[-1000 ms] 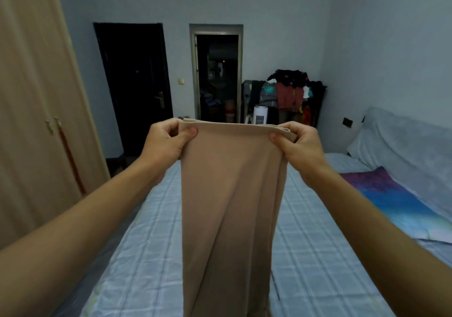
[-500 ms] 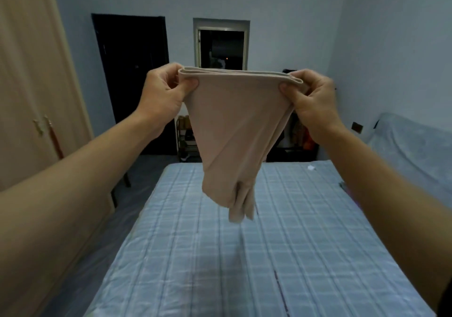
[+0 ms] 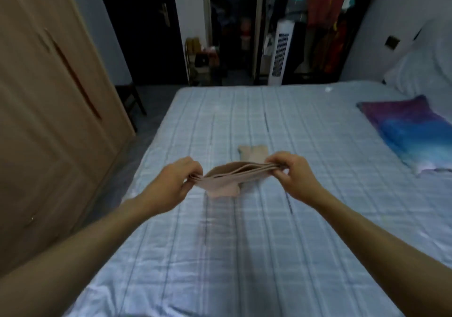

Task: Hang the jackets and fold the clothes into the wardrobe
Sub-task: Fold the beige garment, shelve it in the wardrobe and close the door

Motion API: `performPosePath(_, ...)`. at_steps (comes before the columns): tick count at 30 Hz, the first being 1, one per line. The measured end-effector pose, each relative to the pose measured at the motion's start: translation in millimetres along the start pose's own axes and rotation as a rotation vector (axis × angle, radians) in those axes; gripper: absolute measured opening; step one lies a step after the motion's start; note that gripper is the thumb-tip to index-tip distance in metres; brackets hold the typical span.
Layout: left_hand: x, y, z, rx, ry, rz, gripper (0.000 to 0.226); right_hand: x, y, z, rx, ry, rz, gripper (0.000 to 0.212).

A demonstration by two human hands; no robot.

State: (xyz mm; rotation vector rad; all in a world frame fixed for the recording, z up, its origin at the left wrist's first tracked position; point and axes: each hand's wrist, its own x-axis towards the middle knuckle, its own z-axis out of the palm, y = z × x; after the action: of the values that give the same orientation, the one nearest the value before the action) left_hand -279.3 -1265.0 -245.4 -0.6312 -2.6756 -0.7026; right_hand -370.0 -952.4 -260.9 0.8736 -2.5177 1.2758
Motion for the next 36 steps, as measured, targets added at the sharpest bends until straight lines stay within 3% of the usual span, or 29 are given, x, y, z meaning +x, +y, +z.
performPosePath(7, -149.1, 2.5, 104.4, -0.236, -0.272, -0.159, 0.009, -156.5, 36.8, 78.7, -0.004, -0.380, 0.178, 0.014)
performPosePath(12, -207.4, 8.9, 127.3, -0.293, -0.401, -0.107, 0.026, -227.3, 30.3, 99.6, -0.041, -0.558, 0.213, 0.010)
performPosePath(15, -235.0, 12.6, 138.8, -0.280, -0.452, -0.089, 0.023, -256.7, 23.3, 113.9, -0.143, -0.670, 0.233, 0.017)
performPosePath(18, -256.8, 11.2, 144.0, -0.281, -0.578, -0.068, 0.012, -269.8, 9.8, 129.8, -0.308, -0.898, 0.271, 0.023)
performPosePath(20, -260.8, 8.7, 139.0, -0.266, -0.626, -0.052, 0.019, -267.9, -2.1, 135.2, -0.358, -0.964, 0.292, 0.030)
performPosePath(22, -255.9, 2.9, 127.9, -0.256, -0.577, -0.064, 0.026, -259.2, -12.1, 135.5, -0.346, -0.884, 0.316, 0.035)
performPosePath(28, -213.7, -24.7, 86.2, -0.210, -0.402, -0.214, 0.012, -210.9, -19.0, 128.8, -0.303, -0.583, 0.318, 0.029)
performPosePath(36, -145.8, -76.5, 93.5, -0.182, -0.381, -0.356, 0.004, -131.8, 37.2, 142.3, -0.202, -0.394, 0.348, 0.026)
